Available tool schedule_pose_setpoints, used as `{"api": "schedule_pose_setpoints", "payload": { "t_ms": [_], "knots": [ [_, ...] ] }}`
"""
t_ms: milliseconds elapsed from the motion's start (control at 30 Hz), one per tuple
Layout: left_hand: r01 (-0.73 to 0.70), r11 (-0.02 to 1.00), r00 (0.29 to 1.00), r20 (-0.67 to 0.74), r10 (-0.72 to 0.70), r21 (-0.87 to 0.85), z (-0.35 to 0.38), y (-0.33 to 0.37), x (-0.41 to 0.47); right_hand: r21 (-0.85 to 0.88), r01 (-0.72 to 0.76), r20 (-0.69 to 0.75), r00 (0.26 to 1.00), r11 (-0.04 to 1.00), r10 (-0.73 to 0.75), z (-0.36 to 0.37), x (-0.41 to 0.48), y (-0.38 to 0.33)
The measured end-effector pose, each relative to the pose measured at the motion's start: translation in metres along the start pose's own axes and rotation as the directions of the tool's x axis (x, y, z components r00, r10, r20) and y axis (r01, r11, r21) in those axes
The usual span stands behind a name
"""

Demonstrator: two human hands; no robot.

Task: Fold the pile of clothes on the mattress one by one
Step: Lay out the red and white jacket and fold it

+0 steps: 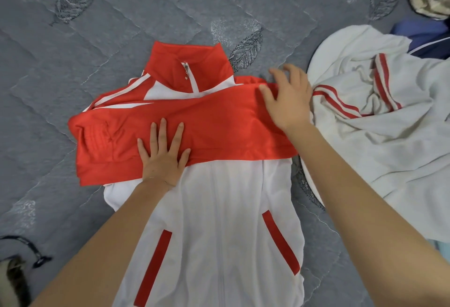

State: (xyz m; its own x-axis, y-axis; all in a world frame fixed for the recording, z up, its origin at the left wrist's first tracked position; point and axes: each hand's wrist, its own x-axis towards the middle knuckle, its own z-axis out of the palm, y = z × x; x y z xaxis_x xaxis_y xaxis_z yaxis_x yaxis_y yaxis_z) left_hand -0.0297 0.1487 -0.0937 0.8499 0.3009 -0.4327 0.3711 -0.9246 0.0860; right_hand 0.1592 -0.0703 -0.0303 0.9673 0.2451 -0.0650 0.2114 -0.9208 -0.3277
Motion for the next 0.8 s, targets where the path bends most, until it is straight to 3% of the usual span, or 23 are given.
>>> {"api": "schedule_pose_setpoints", "payload": {
  "t_ms": [133,333,800],
  "knots": [
    [-0.003,0.998,0.999,-0.049,0.0,-0.059,-0.012,0.008,-0.007,0.001,0.045,0.097,0.994,0.999,-0.045,0.006,-0.039,-0.007],
    [-0.14,0.985,0.976,-0.181,0.12,-0.103,-0.021,0.027,-0.04,0.032,0.071,0.154,0.985,0.997,-0.075,0.012,-0.091,-0.024],
    [-0.118,0.99,0.982,-0.156,0.105,-0.078,-0.002,0.005,-0.112,0.064,0.056,0.196,0.978,0.996,-0.067,0.014,-0.182,-0.037]
  ]
}}
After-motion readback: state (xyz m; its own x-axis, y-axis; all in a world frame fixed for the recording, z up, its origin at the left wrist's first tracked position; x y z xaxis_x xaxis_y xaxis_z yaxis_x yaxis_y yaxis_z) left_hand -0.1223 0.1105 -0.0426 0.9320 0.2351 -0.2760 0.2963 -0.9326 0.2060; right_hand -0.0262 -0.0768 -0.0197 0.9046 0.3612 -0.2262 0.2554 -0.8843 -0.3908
